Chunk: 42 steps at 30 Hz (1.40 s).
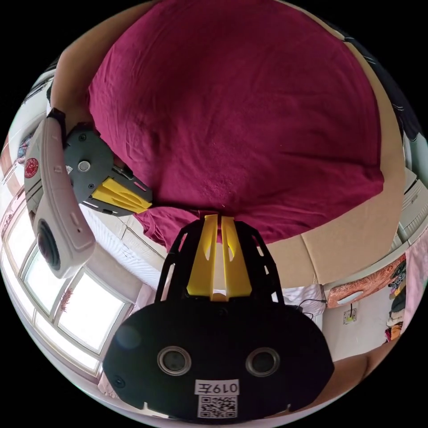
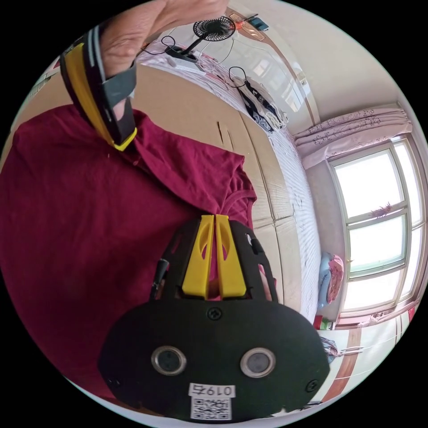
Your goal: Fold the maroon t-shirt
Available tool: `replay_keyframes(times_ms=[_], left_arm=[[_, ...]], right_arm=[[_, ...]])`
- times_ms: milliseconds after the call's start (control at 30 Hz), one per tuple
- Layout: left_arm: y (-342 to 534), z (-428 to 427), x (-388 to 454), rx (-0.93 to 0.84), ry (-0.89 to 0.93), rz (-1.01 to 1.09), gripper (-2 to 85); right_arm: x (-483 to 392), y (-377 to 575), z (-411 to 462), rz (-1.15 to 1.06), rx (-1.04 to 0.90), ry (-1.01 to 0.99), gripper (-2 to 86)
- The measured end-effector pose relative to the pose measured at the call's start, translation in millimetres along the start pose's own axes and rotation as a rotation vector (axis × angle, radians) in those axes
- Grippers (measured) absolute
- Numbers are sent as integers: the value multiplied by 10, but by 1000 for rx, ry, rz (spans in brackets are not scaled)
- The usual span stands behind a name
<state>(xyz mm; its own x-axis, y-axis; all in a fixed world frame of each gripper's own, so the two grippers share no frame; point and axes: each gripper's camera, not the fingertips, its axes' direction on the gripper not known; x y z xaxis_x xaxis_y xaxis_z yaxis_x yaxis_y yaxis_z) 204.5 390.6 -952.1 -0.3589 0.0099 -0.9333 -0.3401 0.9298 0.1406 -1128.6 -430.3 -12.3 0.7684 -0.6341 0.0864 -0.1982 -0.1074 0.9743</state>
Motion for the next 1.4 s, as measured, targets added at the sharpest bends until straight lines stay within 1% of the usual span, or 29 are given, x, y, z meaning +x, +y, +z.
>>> replay_keyframes(times_ms=[100,300,500,633,767,1033,1133,1200,1367,1400], left_arm=[[122,-78,-82,62,-2,-34,12],[323,-71,-126,111,18,-43,9],[348,87,-92,98,32,-20,11],[409,216,-63,72,45,-25,14],[594,259,-26,104,46,-63,16],[1061,394,184,171,67,-144,17],[1296,431,321,231,87,-193,19],[1548,481,386,297,97,-298,23],[1965,753,619,363,69,-514,48],[2061,853,661,379,64,-587,60]], right_arm=[[-18,42,10,-13,6,2,-10],[-38,140,-43,-25,50,50,-10],[-237,160,8,-130,16,105,-10],[-414,171,37,-190,-1,176,-10],[-563,191,38,-245,-11,227,-10],[-743,249,-10,-249,-5,272,-9],[-823,270,-31,-259,-3,278,-9],[-868,280,-40,-264,0,292,-9],[-980,306,-71,-266,9,304,-9],[-988,308,-77,-263,11,300,-9]])
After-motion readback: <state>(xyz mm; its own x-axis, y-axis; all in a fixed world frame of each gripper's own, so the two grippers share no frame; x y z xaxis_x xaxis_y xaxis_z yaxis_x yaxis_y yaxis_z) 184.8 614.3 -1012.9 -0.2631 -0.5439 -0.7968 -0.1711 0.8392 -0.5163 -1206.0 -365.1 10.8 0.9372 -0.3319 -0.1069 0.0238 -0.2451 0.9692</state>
